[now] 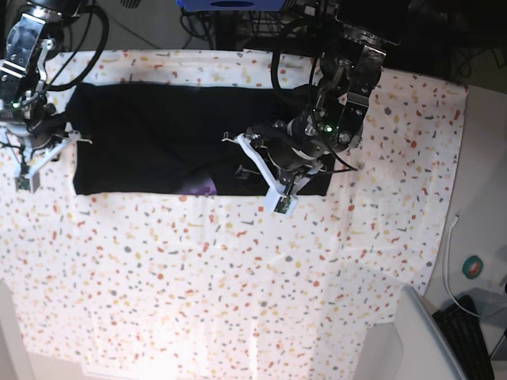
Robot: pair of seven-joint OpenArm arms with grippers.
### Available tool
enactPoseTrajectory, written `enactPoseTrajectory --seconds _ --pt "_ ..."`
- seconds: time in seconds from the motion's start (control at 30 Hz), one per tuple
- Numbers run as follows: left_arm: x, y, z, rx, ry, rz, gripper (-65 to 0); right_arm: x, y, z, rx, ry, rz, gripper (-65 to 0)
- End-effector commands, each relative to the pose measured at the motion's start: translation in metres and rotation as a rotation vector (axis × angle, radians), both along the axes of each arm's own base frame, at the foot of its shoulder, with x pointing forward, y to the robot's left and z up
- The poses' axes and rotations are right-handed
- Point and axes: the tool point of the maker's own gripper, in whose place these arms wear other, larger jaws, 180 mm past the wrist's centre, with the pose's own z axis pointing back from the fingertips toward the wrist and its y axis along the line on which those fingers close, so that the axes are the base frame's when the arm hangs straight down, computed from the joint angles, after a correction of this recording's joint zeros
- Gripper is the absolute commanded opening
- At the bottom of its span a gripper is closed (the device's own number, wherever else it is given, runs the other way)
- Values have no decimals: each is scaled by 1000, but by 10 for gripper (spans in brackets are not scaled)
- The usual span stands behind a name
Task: Layout the t-shirt on the table in an organized manner, then fold the t-shirt properly
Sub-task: 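Grasp the strip end with the left gripper and fold it toward the right gripper, then press and smooth the folded strip end with the right gripper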
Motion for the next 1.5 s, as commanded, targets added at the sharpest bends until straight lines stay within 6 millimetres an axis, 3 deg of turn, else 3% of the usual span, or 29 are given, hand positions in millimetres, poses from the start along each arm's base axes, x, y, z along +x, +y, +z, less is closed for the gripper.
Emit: enactPoseTrajectory --seconds 0.0,0.07,0.13,0.23,0.33,0.43,0.5,0.6,0.7,0.73,0.87,1.07,1.27,1.37,1.47 --pt "11 -5 13 -28 -47 1 -352 9 -4 10 -15 -39 5 -650" --pt "7 -17 14 -37 -45 -31 -255 9 -4 10 -15 -39 5 -650" --pt "1 -42 18 -44 -55 -113 -197 10 -4 10 -15 -41 5 -650" --pt "-21 -86 16 -36 -52 -279 -179 11 -3 11 -15 -42 6 -650" --pt "-29 -103 20 -39 -65 -344 -179 11 -4 13 -18 -46 7 -650" --pt "-26 -103 36 -53 -110 -348 -181 9 -6 12 -20 -43 0 -650" --pt "-21 -88 51 -48 -159 -334 -219 8 -6 12 -20 -43 0 -650" --pt "-12 -46 66 -37 -203 -226 -380 9 -4 12 -20 -44 6 -650" --pt "4 11 55 4 -177 -54 -609 10 -2 14 -19 -49 9 -650" --pt "10 28 49 20 -162 -6 -650 13 -2 15 -18 -55 9 -650" --pt "24 42 26 54 -110 21 -650 18 7 17 4 -72 6 -650" --pt "47 7 9 -10 -45 46 -650 18 14 15 21 -74 4 -650" --pt "42 -42 -28 1 54 -60 -650 16 11 14 16 -69 2 -650" --pt "35 -59 -24 -20 19 -98 -650 14 9 14 14 -66 -6 -650" --pt "38 -53 -5 -41 -29 -78 -650 9 9 10 14 -54 -5 -650"
